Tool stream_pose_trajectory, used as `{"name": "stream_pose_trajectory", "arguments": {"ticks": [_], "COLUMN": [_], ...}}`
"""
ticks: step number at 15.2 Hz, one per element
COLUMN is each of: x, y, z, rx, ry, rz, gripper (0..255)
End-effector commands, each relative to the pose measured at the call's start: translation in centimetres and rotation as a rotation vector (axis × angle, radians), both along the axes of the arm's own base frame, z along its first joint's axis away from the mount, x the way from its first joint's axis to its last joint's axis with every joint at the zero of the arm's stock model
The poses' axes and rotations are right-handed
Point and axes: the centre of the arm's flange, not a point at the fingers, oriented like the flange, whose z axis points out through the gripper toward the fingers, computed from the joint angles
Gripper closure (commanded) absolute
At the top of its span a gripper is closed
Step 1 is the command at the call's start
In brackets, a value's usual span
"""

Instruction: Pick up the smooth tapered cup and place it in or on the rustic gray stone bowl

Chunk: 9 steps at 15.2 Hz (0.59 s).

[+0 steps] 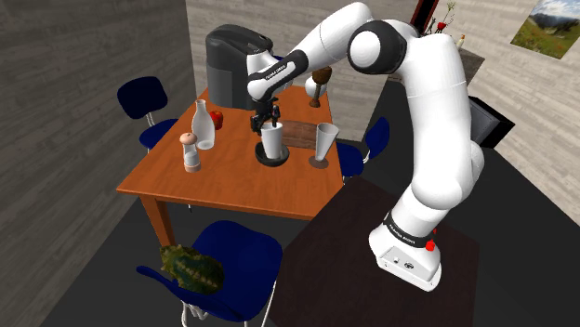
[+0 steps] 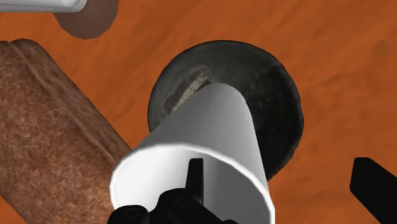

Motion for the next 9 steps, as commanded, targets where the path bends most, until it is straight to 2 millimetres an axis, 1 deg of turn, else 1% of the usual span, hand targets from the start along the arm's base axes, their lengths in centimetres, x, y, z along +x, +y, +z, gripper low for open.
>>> {"name": "stream_pose_trajectory", "arguments": {"ticks": [1,4,5,9], "x": [0.0,0.4,0.5,0.5], "y": [0.0,0.6,0.8,0.8], "z": [0.0,3.9,4.9,4.9], "rx": [0.0,0.0,0.0,0.0], "ry": [0.0,0.0,0.0,0.0], "rz": [0.0,0.0,0.0,0.0], "gripper": [0,0,0,0]}}
